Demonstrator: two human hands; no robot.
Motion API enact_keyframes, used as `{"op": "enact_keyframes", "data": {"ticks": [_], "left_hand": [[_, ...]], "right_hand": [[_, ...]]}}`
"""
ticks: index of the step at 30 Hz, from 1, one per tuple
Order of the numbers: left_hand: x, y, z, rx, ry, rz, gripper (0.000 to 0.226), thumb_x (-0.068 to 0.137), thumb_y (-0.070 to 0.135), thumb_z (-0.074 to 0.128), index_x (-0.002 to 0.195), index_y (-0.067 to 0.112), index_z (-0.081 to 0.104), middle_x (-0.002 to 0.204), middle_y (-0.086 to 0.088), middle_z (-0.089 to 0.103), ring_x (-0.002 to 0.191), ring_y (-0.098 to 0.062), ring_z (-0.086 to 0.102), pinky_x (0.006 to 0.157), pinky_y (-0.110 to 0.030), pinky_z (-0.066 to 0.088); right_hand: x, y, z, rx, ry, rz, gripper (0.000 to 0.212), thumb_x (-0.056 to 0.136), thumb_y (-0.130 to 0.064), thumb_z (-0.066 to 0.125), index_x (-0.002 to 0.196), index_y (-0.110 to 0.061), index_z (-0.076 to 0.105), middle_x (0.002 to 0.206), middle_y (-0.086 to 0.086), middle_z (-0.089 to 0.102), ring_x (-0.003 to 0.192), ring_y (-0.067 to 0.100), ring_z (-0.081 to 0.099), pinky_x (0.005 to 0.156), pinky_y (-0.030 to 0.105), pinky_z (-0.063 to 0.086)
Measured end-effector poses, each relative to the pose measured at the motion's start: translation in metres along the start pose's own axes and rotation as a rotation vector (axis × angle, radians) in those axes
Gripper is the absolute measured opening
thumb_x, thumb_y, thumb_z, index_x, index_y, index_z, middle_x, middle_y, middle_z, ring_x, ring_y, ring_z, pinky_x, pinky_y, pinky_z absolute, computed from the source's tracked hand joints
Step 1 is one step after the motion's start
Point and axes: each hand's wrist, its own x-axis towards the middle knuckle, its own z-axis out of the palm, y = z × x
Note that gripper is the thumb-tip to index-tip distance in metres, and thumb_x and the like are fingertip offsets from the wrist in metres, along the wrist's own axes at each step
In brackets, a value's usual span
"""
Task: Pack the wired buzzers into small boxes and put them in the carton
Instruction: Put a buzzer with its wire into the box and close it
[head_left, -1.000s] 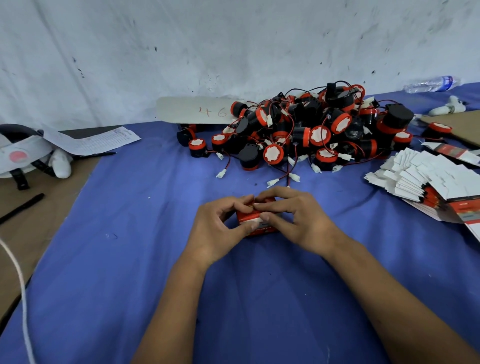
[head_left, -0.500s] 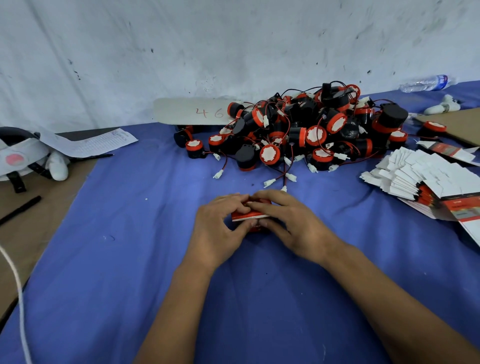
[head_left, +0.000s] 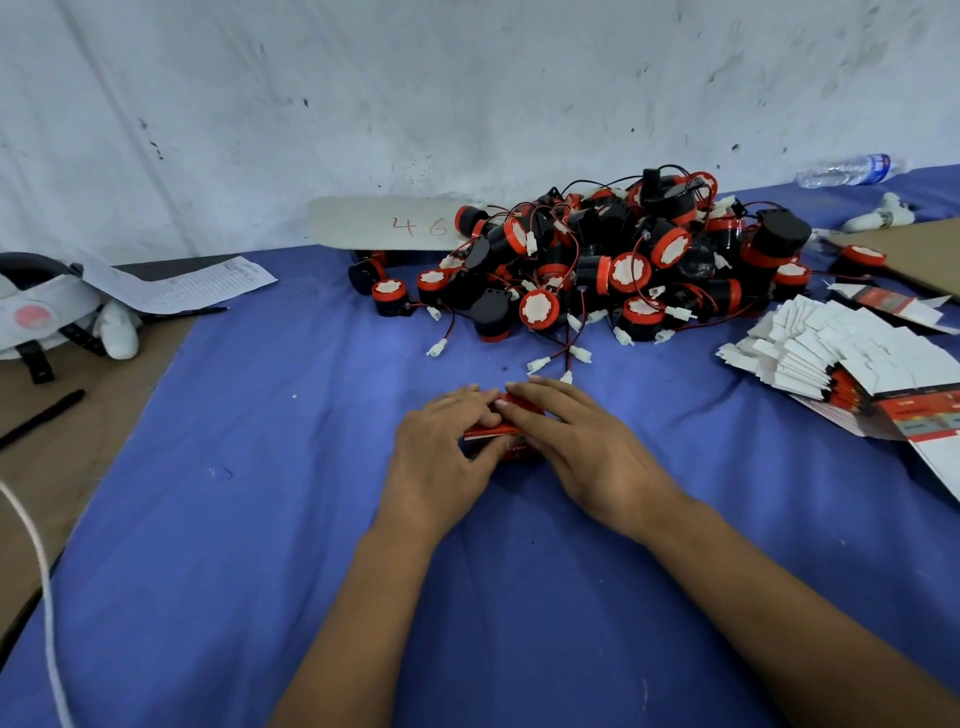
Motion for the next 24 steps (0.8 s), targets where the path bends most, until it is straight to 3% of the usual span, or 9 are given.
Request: {"op": "enact_keyframes", "data": {"ticks": [4, 8, 13, 18, 21, 24], "left_hand": [[0.0001, 0.0015, 0.0020, -0.006, 0.046, 0.072, 0.013, 0.078, 0.008, 0.089, 0.087, 0.007, 0.078, 0.104, 0.000, 0.079, 0.107, -0.021, 0.072, 0.094, -0.031, 0.054], [0.0011, 0.0013, 0.0021, -0.030, 0.066, 0.057, 0.013, 0.078, 0.005, 0.088, 0.086, 0.009, 0.079, 0.101, 0.004, 0.079, 0.096, -0.015, 0.072, 0.089, -0.034, 0.057], [0.0017, 0.0004, 0.0022, -0.058, 0.061, 0.045, 0.011, 0.080, 0.005, 0.088, 0.084, 0.008, 0.079, 0.101, 0.004, 0.080, 0.095, -0.013, 0.073, 0.094, -0.040, 0.057], [0.0008, -0.0017, 0.0021, -0.077, 0.049, 0.029, 0.009, 0.081, 0.005, 0.087, 0.085, 0.010, 0.080, 0.103, 0.006, 0.080, 0.097, -0.009, 0.072, 0.102, -0.029, 0.052], [0.0003, -0.0025, 0.0022, -0.071, 0.033, 0.028, 0.008, 0.081, 0.004, 0.086, 0.081, 0.008, 0.079, 0.102, 0.004, 0.080, 0.098, -0.012, 0.073, 0.104, -0.030, 0.051], [0.0006, -0.0022, 0.0013, -0.062, 0.032, 0.027, 0.010, 0.081, 0.004, 0.086, 0.077, 0.007, 0.077, 0.101, 0.002, 0.080, 0.099, -0.014, 0.074, 0.105, -0.031, 0.050]], "right_hand": [[-0.0019, -0.0020, 0.0002, 0.000, 0.156, -0.064, 0.029, 0.093, -0.001, 0.071, 0.122, -0.004, 0.073, 0.128, 0.010, 0.070, 0.123, 0.032, 0.065, 0.095, 0.048, 0.058], [0.0020, -0.0040, 0.0008, 0.004, 0.215, -0.085, 0.022, 0.089, 0.000, 0.076, 0.110, -0.005, 0.078, 0.118, 0.007, 0.075, 0.109, 0.026, 0.072, 0.088, 0.041, 0.061], [0.0027, -0.0010, 0.0039, 0.030, 0.254, -0.087, 0.018, 0.089, -0.003, 0.077, 0.106, -0.008, 0.080, 0.116, 0.003, 0.076, 0.105, 0.019, 0.073, 0.086, 0.036, 0.061], [0.0033, -0.0019, 0.0045, 0.041, 0.266, -0.085, 0.016, 0.090, -0.005, 0.076, 0.105, -0.009, 0.080, 0.115, 0.000, 0.076, 0.100, 0.016, 0.074, 0.082, 0.032, 0.061], [0.0039, -0.0033, 0.0045, 0.027, 0.275, -0.109, 0.013, 0.092, -0.007, 0.072, 0.101, -0.010, 0.081, 0.115, -0.001, 0.076, 0.099, 0.015, 0.073, 0.081, 0.028, 0.060], [0.0042, -0.0039, 0.0054, 0.023, 0.264, -0.108, 0.011, 0.093, -0.007, 0.072, 0.100, -0.011, 0.080, 0.116, -0.002, 0.076, 0.100, 0.015, 0.073, 0.078, 0.033, 0.060]]}}
